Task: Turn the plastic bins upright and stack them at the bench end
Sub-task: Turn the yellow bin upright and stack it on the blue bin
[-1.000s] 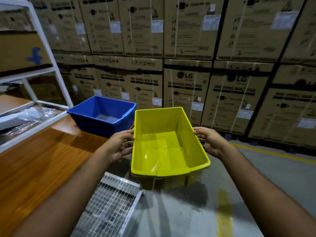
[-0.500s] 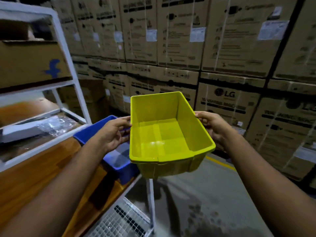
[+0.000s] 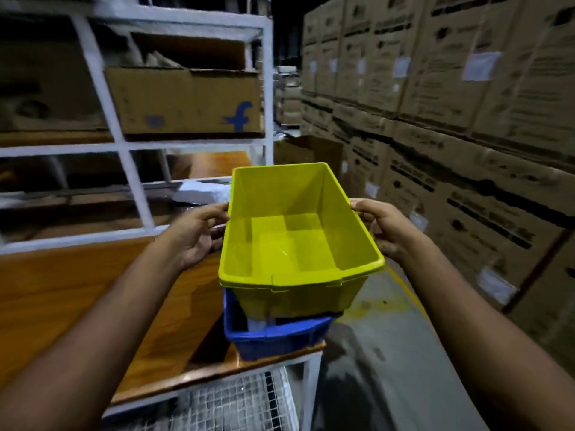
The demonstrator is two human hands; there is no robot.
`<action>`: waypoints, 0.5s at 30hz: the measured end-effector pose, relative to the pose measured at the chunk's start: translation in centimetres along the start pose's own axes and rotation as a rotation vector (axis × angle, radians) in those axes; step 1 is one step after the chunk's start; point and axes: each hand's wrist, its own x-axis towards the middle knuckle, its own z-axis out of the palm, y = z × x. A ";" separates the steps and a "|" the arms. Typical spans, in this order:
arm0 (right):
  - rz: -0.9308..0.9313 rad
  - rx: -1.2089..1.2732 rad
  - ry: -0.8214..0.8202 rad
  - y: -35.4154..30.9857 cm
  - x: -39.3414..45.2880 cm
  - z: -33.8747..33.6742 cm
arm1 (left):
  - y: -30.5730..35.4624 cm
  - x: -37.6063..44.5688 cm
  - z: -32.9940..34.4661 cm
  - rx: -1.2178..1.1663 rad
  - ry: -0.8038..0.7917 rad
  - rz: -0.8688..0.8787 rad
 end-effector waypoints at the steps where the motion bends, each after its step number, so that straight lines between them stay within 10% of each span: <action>1: 0.004 0.001 -0.029 0.2 0.8 0.5 | 0.0 -0.3 -0.5 -0.003 0.019 0.009; 15: 0.084 0.000 -0.079 3.4 3.6 2.3 | -2.1 -1.0 -2.9 -0.031 0.177 0.004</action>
